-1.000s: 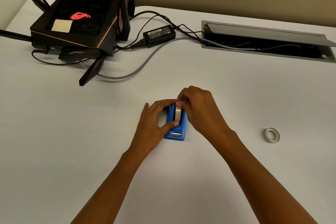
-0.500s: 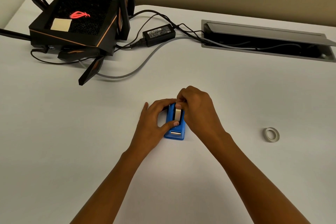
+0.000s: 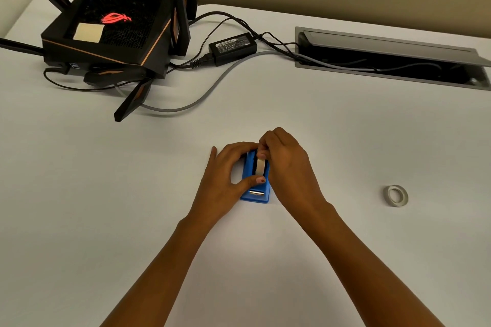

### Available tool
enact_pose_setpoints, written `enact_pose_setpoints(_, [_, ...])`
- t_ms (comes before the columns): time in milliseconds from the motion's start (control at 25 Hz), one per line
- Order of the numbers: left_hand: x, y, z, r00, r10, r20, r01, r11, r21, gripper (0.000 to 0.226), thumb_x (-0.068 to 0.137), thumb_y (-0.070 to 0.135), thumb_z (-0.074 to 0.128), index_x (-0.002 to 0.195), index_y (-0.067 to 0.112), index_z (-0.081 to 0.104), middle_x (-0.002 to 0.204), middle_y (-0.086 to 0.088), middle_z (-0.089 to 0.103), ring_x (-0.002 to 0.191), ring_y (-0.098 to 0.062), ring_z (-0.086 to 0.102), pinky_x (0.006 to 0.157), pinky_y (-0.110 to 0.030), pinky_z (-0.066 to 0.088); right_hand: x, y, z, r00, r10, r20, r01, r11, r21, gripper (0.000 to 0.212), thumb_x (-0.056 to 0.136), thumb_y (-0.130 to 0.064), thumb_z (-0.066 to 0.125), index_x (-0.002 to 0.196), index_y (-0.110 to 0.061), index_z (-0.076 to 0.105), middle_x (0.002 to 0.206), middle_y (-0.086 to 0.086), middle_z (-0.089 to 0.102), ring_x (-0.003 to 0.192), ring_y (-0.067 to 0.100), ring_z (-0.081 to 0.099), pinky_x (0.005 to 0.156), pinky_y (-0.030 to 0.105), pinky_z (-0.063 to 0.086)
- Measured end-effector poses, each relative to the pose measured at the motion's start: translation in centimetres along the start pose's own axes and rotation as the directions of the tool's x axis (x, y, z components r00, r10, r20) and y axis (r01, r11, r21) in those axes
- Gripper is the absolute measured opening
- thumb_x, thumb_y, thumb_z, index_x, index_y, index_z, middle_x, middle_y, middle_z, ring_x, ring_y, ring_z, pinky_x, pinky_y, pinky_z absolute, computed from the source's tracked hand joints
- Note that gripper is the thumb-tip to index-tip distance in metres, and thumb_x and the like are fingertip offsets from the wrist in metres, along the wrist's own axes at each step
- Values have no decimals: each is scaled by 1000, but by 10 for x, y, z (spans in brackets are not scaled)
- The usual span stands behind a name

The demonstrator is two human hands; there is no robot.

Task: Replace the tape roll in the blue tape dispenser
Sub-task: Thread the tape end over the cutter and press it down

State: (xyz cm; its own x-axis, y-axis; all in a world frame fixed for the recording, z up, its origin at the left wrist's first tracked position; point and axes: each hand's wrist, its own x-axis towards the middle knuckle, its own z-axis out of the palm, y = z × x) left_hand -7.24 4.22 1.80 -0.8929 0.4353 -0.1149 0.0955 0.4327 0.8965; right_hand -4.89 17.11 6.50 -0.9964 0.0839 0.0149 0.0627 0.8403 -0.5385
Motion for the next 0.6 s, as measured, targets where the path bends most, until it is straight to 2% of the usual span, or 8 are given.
enact_pose_setpoints(80, [1,-1,1,1000,1,0,-1,1000,15,72,66,67,55,119,19,49,120,2,57,110,-11,52,118,-41,15,-1,0,-1,1000,-13,1,13,1000,-11,12,88,-6,54,94,3,58,95,19,61,82,25,54,68,26,38])
enact_pose_setpoints(200, [2,-4,1,1000,-2,-27,3,999,45,56,71,44,67,118,21,50,121,0,58,110,-15,55,117,-45,17,1,0,-8,1000,-30,8,30,999,-23,9,88,-5,52,92,2,58,92,19,61,78,27,56,67,31,44])
enact_pose_setpoints(280, [3,-4,1,999,8,-33,-6,999,47,54,71,38,71,118,23,49,119,3,58,107,-11,54,117,-46,18,2,0,-14,1000,-4,15,5,1000,-10,9,89,-5,51,92,1,57,91,18,62,76,26,55,71,36,49])
enact_pose_setpoints(480, [4,-1,2,999,13,-43,-11,998,59,55,71,37,71,119,22,49,121,-4,59,108,-15,54,113,-54,24,-1,-2,-24,998,69,4,-69,994,81,12,87,2,45,94,0,54,90,18,63,79,29,60,76,43,55])
enact_pose_setpoints(600, [2,2,-1,1000,-4,2,4,1000,22,55,67,46,66,117,33,45,120,1,57,108,-11,52,116,-50,17,-7,-6,-24,997,80,-12,-78,990,118,19,90,-12,38,91,0,53,86,17,62,75,29,58,71,41,53])
